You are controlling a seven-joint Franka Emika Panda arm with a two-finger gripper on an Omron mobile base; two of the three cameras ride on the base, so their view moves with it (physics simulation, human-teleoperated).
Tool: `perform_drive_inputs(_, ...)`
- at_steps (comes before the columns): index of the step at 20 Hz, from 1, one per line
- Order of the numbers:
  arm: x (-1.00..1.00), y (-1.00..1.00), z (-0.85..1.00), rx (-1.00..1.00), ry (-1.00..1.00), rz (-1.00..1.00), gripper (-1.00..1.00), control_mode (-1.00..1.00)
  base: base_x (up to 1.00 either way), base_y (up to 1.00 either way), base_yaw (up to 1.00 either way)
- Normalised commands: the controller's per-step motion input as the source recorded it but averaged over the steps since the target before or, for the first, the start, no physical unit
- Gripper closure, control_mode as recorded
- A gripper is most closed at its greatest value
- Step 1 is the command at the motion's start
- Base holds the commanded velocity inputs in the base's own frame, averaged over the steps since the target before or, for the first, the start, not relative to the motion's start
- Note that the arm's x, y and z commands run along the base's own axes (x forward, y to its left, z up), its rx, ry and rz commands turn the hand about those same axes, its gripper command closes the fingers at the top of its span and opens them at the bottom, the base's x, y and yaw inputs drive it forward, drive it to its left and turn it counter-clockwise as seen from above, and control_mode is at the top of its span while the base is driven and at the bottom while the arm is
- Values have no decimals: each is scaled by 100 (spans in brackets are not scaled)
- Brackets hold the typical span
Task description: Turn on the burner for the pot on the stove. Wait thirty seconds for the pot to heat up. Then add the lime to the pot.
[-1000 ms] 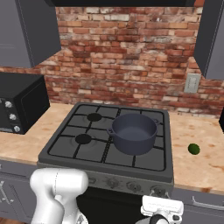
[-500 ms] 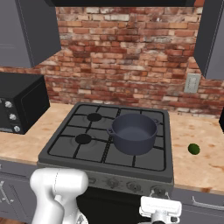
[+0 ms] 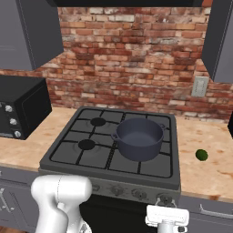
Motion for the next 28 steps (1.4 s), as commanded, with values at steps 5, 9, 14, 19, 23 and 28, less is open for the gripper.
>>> perform_drive_inputs(5,0,-12,27,-20,-17,9,100,-100,0,0,0)
perform_drive_inputs(9,0,-18,32,-31,-5,0,100,-100,0,0,0)
perform_drive_inputs(14,0,-5,20,-52,-12,0,100,-100,0,0,0)
perform_drive_inputs(19,0,0,3,-60,-24,0,100,-100,0,0,0)
perform_drive_inputs(23,0,1,11,-62,-38,0,100,-100,0,0,0)
perform_drive_inputs(28,0,0,49,-62,-57,4,100,-100,0,0,0)
